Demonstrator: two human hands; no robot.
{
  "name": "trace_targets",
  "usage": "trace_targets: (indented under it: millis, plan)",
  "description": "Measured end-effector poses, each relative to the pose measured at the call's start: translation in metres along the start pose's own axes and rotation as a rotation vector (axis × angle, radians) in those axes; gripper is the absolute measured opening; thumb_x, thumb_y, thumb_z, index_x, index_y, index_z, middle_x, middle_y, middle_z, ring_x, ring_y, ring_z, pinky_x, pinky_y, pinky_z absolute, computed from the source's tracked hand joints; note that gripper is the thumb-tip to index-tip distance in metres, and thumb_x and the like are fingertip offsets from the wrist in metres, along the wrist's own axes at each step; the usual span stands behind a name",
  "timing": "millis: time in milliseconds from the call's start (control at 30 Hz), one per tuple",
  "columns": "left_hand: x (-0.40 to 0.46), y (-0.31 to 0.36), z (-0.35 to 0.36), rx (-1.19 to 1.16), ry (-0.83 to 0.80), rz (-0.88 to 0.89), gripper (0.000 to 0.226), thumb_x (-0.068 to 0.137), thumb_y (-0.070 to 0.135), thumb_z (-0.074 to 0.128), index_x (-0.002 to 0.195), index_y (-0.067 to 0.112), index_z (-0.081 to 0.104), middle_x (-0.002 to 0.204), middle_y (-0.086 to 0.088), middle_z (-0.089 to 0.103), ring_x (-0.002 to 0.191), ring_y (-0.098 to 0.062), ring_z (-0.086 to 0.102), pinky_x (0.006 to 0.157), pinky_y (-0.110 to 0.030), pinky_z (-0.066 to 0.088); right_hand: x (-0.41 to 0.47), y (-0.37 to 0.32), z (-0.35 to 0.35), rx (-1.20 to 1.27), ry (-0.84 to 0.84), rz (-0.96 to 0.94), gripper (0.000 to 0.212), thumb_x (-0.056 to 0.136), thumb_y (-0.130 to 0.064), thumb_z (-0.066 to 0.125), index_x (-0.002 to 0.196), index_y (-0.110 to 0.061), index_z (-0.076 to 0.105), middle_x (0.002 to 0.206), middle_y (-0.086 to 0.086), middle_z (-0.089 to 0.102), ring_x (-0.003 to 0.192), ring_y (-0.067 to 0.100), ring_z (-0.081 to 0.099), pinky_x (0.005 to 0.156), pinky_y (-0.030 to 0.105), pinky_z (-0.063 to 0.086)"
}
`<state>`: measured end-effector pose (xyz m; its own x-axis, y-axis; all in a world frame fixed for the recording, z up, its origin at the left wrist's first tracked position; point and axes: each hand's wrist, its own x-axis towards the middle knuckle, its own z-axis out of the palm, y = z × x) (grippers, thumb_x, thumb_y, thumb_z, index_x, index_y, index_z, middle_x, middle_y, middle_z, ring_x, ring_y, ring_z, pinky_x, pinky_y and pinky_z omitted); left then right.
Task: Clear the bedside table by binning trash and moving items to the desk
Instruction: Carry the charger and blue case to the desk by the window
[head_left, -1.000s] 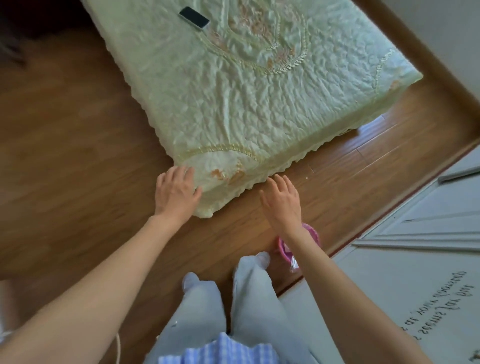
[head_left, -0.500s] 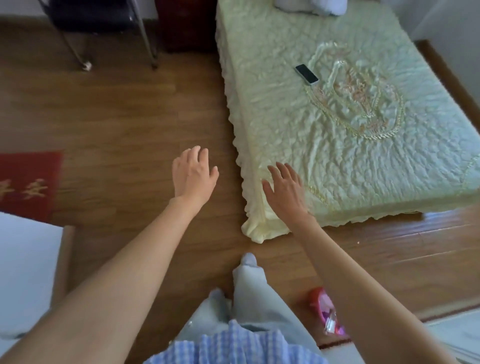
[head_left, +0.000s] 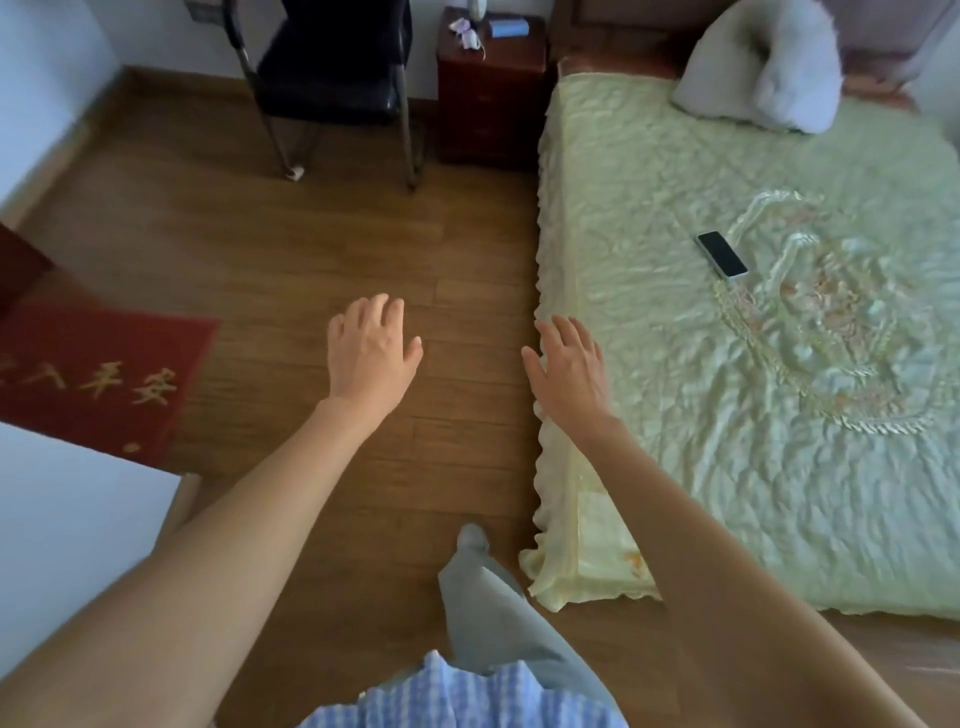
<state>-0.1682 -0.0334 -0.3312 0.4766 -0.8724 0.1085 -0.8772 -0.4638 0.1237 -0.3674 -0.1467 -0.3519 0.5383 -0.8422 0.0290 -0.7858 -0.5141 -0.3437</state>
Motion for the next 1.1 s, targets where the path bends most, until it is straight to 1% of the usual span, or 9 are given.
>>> trace_targets:
  millis: [167,333,500,800,933,1100]
  plan:
    - [0.076,0.006,-0.010,0.041,0.010,-0.003,0.049,0.093,0.037,0.047,0.132,0.008,0.046,0.137,-0.013,0.048,0.128,-0.030,0.042,0.103,-0.047,0.034,0.083,0.004,-0.015,-0.017,0.026,-0.068,0.048,0.098,-0.035,0.040,0.139,-0.010,0.042,0.147,0.010,0.041,0.141,0.027,0.026,0.114,0.043,0.026]
    - [0.133,0.010,-0.003,0.023,-0.008,-0.006,0.048,0.093,0.038,0.047,0.132,0.009,0.047,0.137,-0.012,0.048,0.128,-0.030,0.042,0.103,-0.046,0.034,0.141,0.012,-0.014,-0.023,0.004,-0.043,0.049,0.098,-0.037,0.040,0.139,-0.011,0.041,0.147,0.009,0.040,0.141,0.027,0.026,0.115,0.043,0.025]
    - [0.202,-0.004,0.013,0.022,-0.027,-0.001,0.047,0.092,0.038,0.047,0.130,0.009,0.049,0.136,-0.011,0.050,0.126,-0.028,0.043,0.102,-0.046,0.035,0.209,0.015,-0.006,-0.030,-0.011,-0.019,0.048,0.098,-0.036,0.040,0.140,-0.011,0.041,0.149,0.009,0.038,0.142,0.027,0.025,0.115,0.042,0.023]
    - [0.390,-0.032,0.015,-0.011,0.039,0.093,0.048,0.093,0.038,0.047,0.132,0.010,0.047,0.138,-0.011,0.048,0.129,-0.028,0.042,0.104,-0.045,0.035,0.380,-0.015,-0.007,-0.055,0.046,0.036,0.048,0.099,-0.037,0.038,0.141,-0.013,0.039,0.151,0.009,0.035,0.143,0.026,0.021,0.116,0.042,0.021]
    - [0.462,-0.047,0.018,0.002,0.035,0.135,0.049,0.093,0.039,0.047,0.133,0.010,0.047,0.138,-0.011,0.049,0.129,-0.028,0.042,0.104,-0.045,0.036,0.443,-0.027,-0.007,-0.060,0.072,0.064,0.049,0.099,-0.038,0.037,0.142,-0.014,0.039,0.151,0.009,0.035,0.143,0.026,0.021,0.116,0.042,0.020]
    - [0.533,-0.047,0.028,-0.016,0.010,0.160,0.050,0.093,0.039,0.047,0.134,0.010,0.046,0.139,-0.010,0.048,0.129,-0.028,0.041,0.105,-0.045,0.035,0.509,-0.022,-0.002,-0.077,0.045,0.105,0.049,0.098,-0.040,0.037,0.140,-0.015,0.040,0.149,0.007,0.038,0.142,0.025,0.023,0.115,0.043,0.024]
